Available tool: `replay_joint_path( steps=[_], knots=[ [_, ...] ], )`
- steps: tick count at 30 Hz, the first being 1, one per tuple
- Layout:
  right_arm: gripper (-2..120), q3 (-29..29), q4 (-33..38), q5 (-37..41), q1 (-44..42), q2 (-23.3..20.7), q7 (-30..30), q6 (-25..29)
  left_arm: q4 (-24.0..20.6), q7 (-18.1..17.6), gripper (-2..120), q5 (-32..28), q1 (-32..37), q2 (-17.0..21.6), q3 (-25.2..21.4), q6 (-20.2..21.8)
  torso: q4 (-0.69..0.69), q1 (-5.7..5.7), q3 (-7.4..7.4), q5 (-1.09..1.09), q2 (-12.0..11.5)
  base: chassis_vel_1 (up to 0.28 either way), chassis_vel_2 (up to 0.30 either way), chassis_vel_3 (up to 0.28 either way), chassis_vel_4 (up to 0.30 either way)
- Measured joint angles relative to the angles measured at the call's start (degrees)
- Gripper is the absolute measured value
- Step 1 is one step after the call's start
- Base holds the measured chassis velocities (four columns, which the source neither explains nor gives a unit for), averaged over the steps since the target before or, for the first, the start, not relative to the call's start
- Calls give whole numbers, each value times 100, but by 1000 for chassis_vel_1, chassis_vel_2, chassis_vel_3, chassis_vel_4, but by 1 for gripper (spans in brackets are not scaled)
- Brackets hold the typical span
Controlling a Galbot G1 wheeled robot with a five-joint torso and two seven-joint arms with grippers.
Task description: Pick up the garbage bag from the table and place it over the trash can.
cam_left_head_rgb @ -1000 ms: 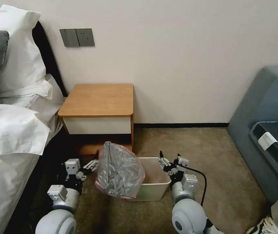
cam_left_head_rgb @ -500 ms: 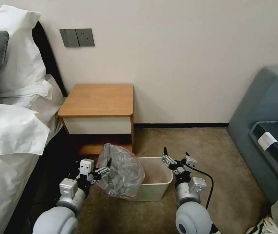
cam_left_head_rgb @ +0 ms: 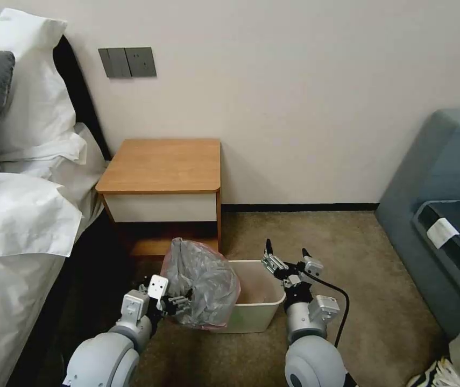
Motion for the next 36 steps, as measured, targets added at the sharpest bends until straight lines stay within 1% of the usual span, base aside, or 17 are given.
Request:
replay_joint_path(
  steps=[1, 3, 4, 5, 14, 15, 16, 18, 20, 21, 24, 25, 28, 33, 36],
  knots=[
    [100, 0, 0, 0, 0, 0, 0, 0, 0, 0, 100, 0, 0, 0, 0, 0, 0, 0, 0, 0, 0, 0, 0, 0, 0],
    [100, -10, 17, -39, -5, 15, -18, 7, 77, -6, 100, -253, -27, -63, 71, -27, 0, 0, 0, -1, 0, 0, 0, 0, 0],
    [100, -10, 17, -39, -5, 15, -18, 7, 77, -6, 100, -253, -27, -63, 71, -27, 0, 0, 0, -1, 0, 0, 0, 0, 0],
    [100, -22, 17, -58, -6, 21, -26, 16, 101, -31, 100, -433, -52, -94, 102, -39, 0, 0, 0, 0, 0, 0, 0, 0, 0],
    [100, -77, -5, -140, -39, 47, -76, 66, 208, -244, 100, -578, -126, -154, 97, -304, 0, 0, 0, 0, 0, 0, 0, 0, 0],
    [100, -111, -30, -167, -40, 55, -85, 79, 252, -290, 100, -672, -213, -155, 46, -396, 0, 0, 0, 0, 0, 0, 0, 0, 0],
    [100, -111, -30, -167, -40, 55, -85, 79, 252, -290, 100, -672, -213, -155, 46, -396, 0, 0, 0, 0, 0, 0, 0, 0, 0],
    [100, -150, -57, -225, -39, 84, -102, 98, 285, -304, 100, -899, -335, -153, 5, -421, 0, 0, 0, 0, 0, 0, 0, 0, 0],
    [100, -186, -60, -250, -39, 106, -108, 103, 313, -307, 100, -1126, -438, -147, -11, -336, 0, 0, 0, 0, 0, 0, 0, 0, 0],
    [100, -186, -60, -250, -39, 106, -108, 103, 313, -307, 100, -1126, -438, -147, -11, -336, 0, 0, 0, 0, 0, 0, 0, 0, 0],
    [100, -214, -54, -282, -65, 103, -120, 113, 414, -311, 100, -1292, -616, -137, -12, -108, 0, 0, 0, 0, 0, 0, 0, 0, 0],
    [100, -214, -54, -282, -65, 103, -120, 113, 414, -311, 100, -1292, -616, -137, -12, -108, 0, 0, 0, 0, 0, 0, 0, 0, 0],
    [100, -185, -20, -306, -148, 74, -131, 163, 600, -366, 99, -1338, -827, -151, 19, 100, 0, 0, 0, -1, 0, 0, 0, 0, 0],
    [100, -115, 16, -318, -218, 51, -135, 194, 735, -383, 98, -1330, -936, -174, 71, 119, 0, 0, 0, -1, 0, 0, 0, 0, 0],
    [100, -55, 37, -319, -242, 51, -137, 206, 862, -394, 93, -1243, -1010, -201, 149, 120, 0, 0, 0, 0, 0, 0, 0, 0, 0]
  ],
)
